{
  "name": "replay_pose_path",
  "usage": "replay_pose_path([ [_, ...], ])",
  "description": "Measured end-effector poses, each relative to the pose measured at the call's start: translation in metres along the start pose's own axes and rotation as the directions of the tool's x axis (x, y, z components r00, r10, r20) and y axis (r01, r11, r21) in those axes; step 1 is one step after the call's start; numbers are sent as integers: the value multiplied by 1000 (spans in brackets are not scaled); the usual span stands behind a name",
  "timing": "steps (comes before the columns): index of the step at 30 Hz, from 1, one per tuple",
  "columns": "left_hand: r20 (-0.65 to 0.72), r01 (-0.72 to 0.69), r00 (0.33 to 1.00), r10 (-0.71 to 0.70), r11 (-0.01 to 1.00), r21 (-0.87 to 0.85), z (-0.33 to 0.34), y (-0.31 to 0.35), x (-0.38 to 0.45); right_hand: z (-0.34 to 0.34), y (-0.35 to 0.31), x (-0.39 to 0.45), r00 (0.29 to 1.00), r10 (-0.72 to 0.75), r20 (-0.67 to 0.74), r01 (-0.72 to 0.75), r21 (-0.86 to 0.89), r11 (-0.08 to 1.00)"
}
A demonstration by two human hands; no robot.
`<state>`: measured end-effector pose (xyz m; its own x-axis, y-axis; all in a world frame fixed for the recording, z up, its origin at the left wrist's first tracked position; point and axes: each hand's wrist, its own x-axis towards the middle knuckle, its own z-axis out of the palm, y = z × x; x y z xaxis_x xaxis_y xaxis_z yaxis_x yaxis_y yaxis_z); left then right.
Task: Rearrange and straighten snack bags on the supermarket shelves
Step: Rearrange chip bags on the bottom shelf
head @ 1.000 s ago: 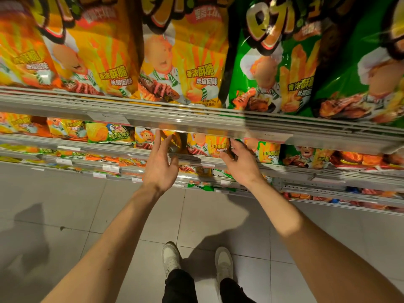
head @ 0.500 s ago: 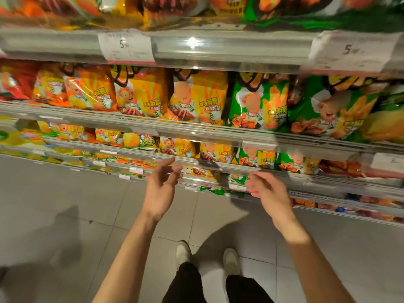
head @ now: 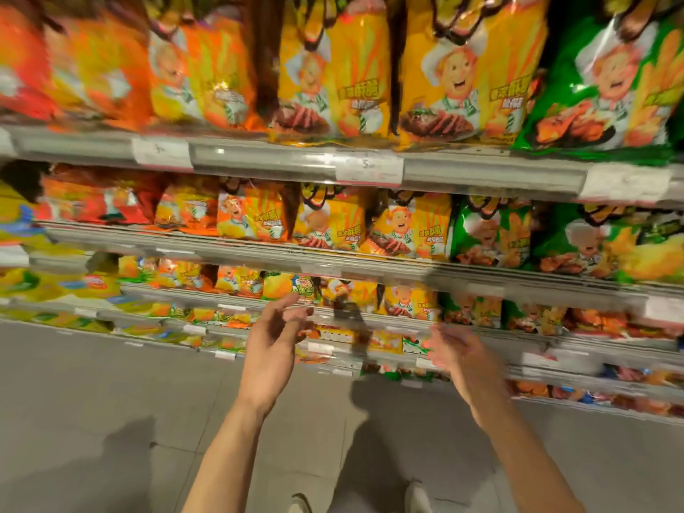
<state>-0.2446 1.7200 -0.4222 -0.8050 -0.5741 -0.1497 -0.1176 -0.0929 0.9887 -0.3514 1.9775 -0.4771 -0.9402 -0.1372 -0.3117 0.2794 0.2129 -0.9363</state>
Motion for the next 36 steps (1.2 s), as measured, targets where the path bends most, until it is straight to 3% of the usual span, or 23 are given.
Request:
replay_pose_path([
  [11, -115, 59, 991, -68, 995, -78, -157, 8, 22, 131, -33, -45, 1000, -12, -11, 12, 3, 1000],
  [33, -141, 75, 987, -70, 997, 30, -221, 18, 135, 248, -59, 40, 999, 6, 40, -9, 87, 996],
  [36, -121, 89, 989, -84, 995, 36, -231, 13, 154, 261, -58, 44, 1000, 11, -20, -10, 71, 997],
])
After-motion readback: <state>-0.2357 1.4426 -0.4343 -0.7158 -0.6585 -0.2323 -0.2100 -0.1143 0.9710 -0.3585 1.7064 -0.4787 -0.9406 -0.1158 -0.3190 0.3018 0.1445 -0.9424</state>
